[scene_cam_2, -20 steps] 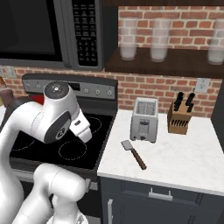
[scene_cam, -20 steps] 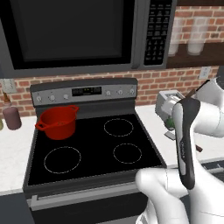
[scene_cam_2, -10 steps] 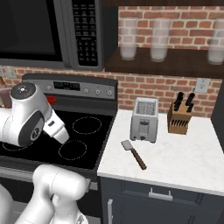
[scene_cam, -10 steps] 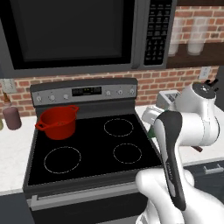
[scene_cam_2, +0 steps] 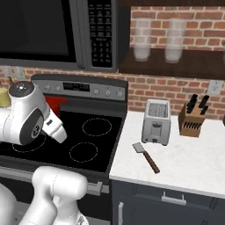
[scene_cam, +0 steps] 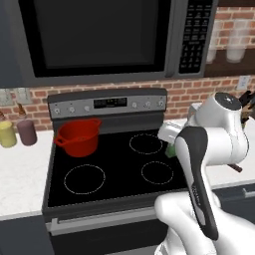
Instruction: Put the bell pepper and broccoli in the pot. Retrieve the spatula and lightly stir the vegetables in the pot.
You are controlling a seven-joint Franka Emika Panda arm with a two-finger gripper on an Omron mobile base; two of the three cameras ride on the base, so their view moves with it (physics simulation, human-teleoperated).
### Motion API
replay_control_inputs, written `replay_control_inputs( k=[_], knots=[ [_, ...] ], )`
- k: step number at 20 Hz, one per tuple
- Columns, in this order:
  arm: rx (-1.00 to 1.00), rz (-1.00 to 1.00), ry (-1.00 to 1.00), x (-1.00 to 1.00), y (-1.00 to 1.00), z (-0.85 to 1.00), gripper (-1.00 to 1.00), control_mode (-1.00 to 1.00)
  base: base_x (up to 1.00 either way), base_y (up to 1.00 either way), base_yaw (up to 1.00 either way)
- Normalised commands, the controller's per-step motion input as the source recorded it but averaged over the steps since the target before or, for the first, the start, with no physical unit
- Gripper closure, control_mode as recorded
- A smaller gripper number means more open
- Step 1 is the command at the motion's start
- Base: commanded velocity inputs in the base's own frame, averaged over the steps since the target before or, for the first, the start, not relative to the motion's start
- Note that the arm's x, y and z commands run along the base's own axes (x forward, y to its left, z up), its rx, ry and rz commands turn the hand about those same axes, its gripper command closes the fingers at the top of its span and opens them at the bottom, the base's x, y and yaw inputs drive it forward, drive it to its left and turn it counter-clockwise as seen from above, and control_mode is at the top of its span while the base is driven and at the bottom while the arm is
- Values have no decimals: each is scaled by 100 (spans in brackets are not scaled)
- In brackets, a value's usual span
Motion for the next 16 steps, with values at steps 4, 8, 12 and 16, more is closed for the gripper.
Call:
replay_control_inputs(
  k=[4, 8, 12, 16],
  knots=[
    [0, 0, 0, 0, 0, 0, 100, 100, 2, 100, 9],
    [0, 0, 0, 0, 0, 0, 100, 100, 9, 94, 5],
    [0, 0, 0, 0, 0, 0, 100, 100, 21, 36, 0],
    [0, 0, 0, 0, 0, 0, 100, 100, 70, 2, -11]
  ],
)
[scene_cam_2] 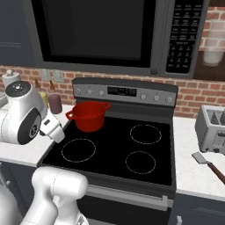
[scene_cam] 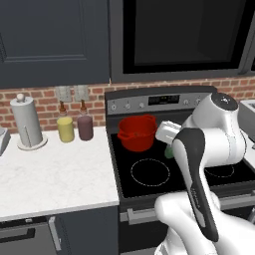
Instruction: Put the bell pepper and broccoli in the pot. Retrieve the spatula and lightly stir the vegetables in the pot.
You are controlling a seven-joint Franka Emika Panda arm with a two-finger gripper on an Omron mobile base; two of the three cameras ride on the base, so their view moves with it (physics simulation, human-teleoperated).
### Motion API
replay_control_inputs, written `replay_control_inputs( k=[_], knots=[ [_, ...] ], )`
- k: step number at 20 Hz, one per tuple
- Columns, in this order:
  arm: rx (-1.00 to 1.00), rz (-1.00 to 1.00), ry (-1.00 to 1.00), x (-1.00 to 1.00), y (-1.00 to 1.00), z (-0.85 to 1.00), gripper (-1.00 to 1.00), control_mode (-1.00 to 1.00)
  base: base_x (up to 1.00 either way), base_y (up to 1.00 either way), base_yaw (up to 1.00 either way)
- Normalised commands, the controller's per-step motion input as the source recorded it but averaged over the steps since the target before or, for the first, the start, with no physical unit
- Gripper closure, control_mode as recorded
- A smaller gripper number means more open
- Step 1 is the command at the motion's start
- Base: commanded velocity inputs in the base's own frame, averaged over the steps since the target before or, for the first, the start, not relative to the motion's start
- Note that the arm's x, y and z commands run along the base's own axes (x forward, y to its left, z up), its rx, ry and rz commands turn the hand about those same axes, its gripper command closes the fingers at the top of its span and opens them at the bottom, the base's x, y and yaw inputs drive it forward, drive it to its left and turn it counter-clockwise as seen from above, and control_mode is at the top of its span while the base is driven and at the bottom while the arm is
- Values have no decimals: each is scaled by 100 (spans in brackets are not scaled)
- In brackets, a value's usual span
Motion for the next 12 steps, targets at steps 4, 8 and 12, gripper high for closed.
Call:
replay_control_inputs(
  k=[4, 8, 12],
  knots=[
    [0, -5, 0, 13, 0, 1, 100, -100, 61, 0, -16],
    [0, -11, -3, 29, 0, 12, 100, -100, 0, 0, 0],
    [0, -3, -16, 33, -3, 18, 100, -100, 0, 0, 0]
  ],
)
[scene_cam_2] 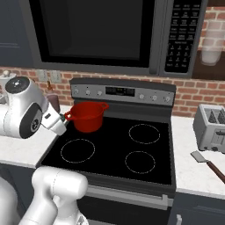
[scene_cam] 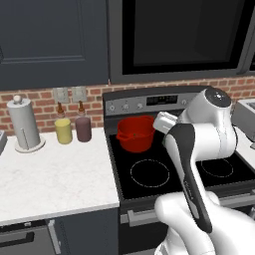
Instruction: Put the bell pepper and broccoli in the pot. Retrieve the spatula and lightly stir the vegetables in the pot.
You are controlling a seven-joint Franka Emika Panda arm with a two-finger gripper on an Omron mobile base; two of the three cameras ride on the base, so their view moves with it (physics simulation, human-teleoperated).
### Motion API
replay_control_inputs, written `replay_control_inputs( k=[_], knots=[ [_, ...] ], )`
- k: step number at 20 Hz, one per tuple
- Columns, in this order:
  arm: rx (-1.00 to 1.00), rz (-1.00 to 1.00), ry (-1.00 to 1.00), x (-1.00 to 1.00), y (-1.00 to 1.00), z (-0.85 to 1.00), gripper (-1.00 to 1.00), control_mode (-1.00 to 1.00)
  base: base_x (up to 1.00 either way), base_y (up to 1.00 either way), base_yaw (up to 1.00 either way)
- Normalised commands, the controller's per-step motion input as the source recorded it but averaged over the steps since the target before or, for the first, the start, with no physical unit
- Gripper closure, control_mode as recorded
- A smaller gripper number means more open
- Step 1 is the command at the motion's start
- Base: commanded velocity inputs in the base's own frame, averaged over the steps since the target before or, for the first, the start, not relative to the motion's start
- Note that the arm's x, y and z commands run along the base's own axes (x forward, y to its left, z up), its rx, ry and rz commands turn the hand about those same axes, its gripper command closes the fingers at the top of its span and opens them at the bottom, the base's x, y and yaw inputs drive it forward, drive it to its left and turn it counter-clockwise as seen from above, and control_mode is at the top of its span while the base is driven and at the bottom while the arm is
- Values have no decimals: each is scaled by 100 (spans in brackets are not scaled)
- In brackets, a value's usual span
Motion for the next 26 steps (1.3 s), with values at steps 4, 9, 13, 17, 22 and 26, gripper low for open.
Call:
replay_control_inputs(
  k=[4, 9, 13, 17, 22, 26],
  knots=[
    [-1, 0, -21, 45, -24, 15, 100, -100, 0, 0, 0],
    [0, 2, -16, 57, -25, 1, 100, -100, 0, 0, 0],
    [0, 8, -7, 64, 0, -5, 100, -100, 0, 0, 0],
    [0, 9, -5, 60, 0, -14, 100, -100, 0, 0, 0],
    [-7, 6, 0, 70, 0, -25, 100, -100, 0, 0, 0],
    [-12, 5, 9, 83, 1, -35, 100, -100, 0, 0, 0]
  ],
)
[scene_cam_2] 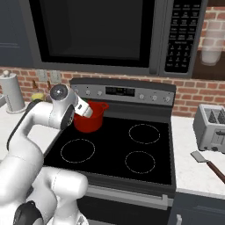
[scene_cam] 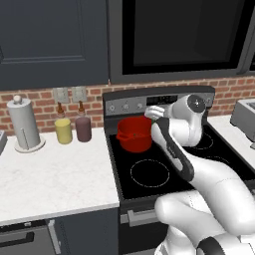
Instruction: Put the bell pepper and broccoli in the pot. Retrieve the spatula and lightly stir the vegetables in the pot.
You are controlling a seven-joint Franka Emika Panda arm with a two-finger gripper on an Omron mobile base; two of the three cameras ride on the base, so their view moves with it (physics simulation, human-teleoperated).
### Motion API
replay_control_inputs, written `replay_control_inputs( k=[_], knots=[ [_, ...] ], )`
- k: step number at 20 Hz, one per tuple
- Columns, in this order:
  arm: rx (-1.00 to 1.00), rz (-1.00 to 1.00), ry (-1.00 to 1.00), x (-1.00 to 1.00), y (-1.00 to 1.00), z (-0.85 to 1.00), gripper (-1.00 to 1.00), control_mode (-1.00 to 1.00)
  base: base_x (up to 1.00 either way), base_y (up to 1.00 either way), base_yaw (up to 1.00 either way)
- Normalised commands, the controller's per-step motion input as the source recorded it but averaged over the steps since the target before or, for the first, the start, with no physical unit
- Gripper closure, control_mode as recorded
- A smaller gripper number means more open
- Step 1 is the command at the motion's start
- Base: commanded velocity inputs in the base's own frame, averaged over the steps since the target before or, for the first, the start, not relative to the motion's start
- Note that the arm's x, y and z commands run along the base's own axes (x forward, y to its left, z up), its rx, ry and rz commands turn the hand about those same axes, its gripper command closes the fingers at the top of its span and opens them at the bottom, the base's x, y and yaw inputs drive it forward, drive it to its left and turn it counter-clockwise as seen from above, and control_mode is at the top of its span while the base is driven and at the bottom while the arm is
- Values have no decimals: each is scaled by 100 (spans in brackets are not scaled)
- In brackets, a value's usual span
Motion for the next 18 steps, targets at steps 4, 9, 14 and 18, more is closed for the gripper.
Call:
replay_control_inputs(
  k=[4, 9, 14, 18],
  knots=[
    [-13, 9, 7, 71, 15, -37, 100, -100, 0, 0, 0],
    [-11, 9, 1, 65, 18, -32, 100, -100, 0, 0, 0],
    [-10, 9, 0, 60, 16, -40, 100, -100, 0, 0, 0],
    [-11, 7, 0, 42, 6, -42, 100, -100, 0, 0, 0]
  ],
)
